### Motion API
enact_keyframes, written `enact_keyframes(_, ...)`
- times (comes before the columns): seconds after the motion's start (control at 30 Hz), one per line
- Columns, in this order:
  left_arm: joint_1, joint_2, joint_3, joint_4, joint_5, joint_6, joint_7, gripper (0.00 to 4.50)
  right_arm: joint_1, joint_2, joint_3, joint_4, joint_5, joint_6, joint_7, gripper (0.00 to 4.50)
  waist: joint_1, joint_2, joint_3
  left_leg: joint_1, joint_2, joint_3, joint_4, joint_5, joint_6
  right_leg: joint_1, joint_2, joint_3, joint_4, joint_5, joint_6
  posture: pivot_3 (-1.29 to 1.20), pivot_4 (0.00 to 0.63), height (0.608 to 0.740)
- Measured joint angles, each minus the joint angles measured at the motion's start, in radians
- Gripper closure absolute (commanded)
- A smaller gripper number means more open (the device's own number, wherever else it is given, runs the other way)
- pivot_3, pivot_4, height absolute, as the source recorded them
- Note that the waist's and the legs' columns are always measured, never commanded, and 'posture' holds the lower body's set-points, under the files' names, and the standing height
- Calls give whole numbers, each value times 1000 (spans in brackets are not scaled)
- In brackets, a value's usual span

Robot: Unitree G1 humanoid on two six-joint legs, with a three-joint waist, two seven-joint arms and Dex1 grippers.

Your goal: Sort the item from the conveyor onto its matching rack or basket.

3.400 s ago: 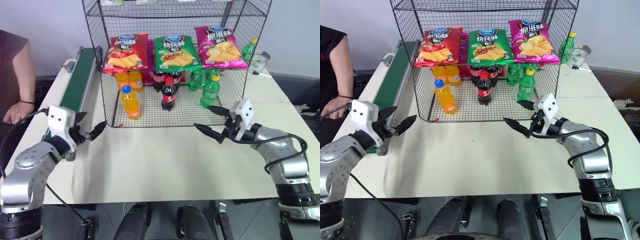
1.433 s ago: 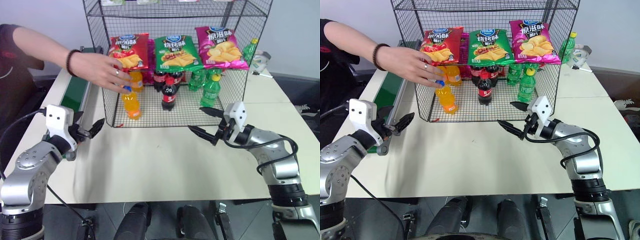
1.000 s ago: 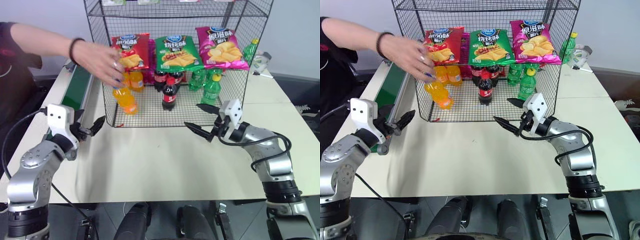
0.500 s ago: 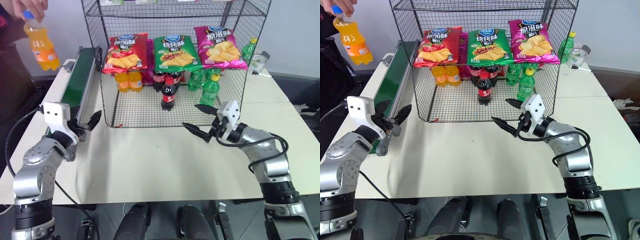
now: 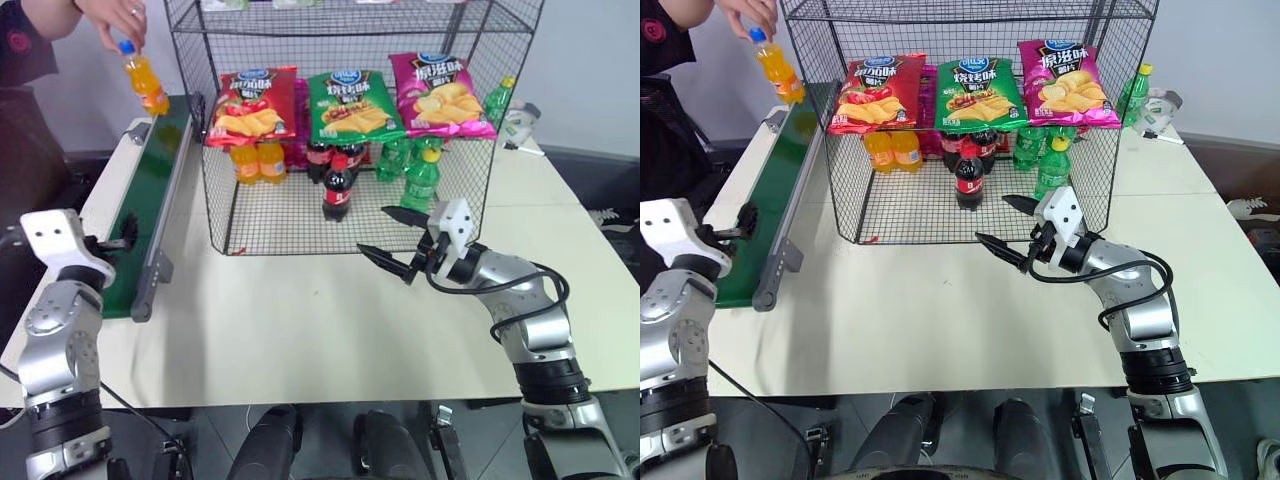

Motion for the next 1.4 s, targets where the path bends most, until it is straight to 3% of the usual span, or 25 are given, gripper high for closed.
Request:
enact_keyframes(0.33,-21,54,0,38,87,29,73,115,0,1,10,-57,0,36,-26,0,0,0,0,0,0,0,0,0,0,-1,0,0,0,0,0,0,150,740)
enact_keyframes(0.5,-21,7,27,68,42,-30,38,115,0,6,13,-65,3,42,-30,0,0,0,0,0,0,0,0,0,0,-1,0,0,0,0,0,0,150,740)
enact_keyframes(0.93,-22,7,13,121,86,-162,0,115,22,13,19,-113,28,67,-27,0,0,0,0,0,0,0,0,0,0,-1,0,0,1,0,0,0,150,740)
enact_keyframes(1.4,-21,6,-27,145,99,-184,-48,115,66,18,20,-193,98,109,-13,0,0,0,0,0,0,0,0,0,0,-1,0,0,1,0,0,0,150,740)
